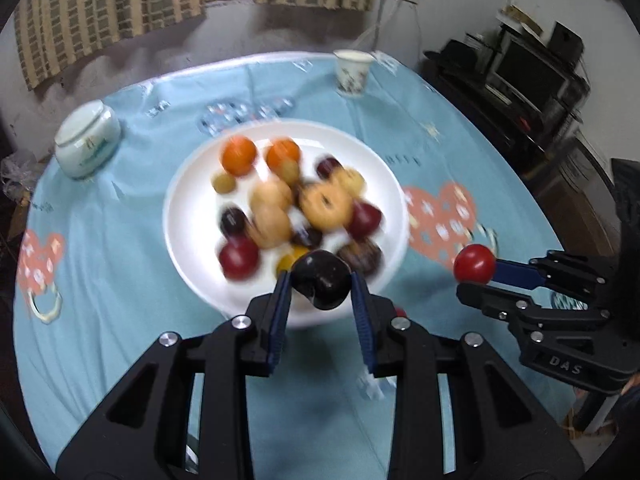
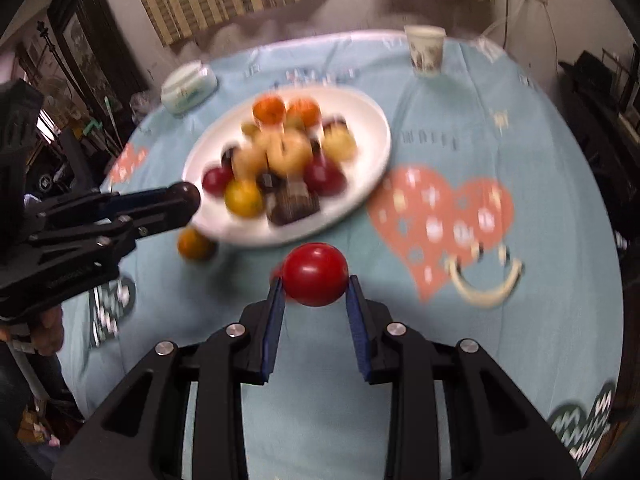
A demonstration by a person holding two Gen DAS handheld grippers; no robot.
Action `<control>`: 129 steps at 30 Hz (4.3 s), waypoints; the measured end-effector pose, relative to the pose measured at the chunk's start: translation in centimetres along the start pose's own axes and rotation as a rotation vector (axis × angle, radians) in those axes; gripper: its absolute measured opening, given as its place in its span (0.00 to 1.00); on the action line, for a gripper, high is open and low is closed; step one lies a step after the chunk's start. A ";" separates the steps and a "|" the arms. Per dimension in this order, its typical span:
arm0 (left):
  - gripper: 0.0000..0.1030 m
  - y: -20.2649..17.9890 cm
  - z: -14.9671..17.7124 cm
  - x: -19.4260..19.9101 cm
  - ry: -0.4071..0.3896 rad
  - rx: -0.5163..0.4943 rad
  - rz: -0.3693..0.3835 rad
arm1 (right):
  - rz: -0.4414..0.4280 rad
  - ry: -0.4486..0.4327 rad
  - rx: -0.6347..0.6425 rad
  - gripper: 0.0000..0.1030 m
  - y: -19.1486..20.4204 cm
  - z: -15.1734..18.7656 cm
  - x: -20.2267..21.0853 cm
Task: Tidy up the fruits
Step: 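Carry the dark plum and red tomato onto the plate and open both tools, then withdraw both open tools toward the remaining fruit, then grasp an orange with the left tool while the right tool grasps a red tomato, then carry the orange and red tomato onto the plate and open both tools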
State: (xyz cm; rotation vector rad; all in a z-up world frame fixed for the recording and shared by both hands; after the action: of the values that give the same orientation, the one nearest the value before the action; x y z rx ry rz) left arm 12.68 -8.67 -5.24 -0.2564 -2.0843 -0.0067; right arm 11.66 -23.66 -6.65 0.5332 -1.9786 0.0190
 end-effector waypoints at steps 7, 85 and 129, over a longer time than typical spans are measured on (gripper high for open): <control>0.30 3.5 -5.7 -3.0 -0.003 0.058 -0.056 | -0.020 -0.035 -0.001 0.31 0.5 -7.9 -3.6; 0.37 2.8 5.1 -1.4 0.098 0.022 -0.054 | -0.039 0.099 0.012 0.30 3.1 3.4 -3.4; 0.37 2.6 -5.6 -0.4 -0.048 0.031 -0.072 | -0.103 -0.098 0.008 0.31 1.1 -8.1 -0.8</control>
State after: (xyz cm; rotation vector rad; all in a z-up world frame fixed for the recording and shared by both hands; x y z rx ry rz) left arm 18.17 -6.79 -2.97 -0.1638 -2.1387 -0.0114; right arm 18.47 -20.38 -3.39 0.6515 -2.0444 -0.0647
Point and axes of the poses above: each gripper's, at about its wrist camera, not at the fingertips, and x roughly against the way its jaws point, y to its left, z to its underside, the point moved 3 cm from there along -x, roughly the way its jaws point, and after that the axes turned 4 degrees about y, right-handed, at the moved point
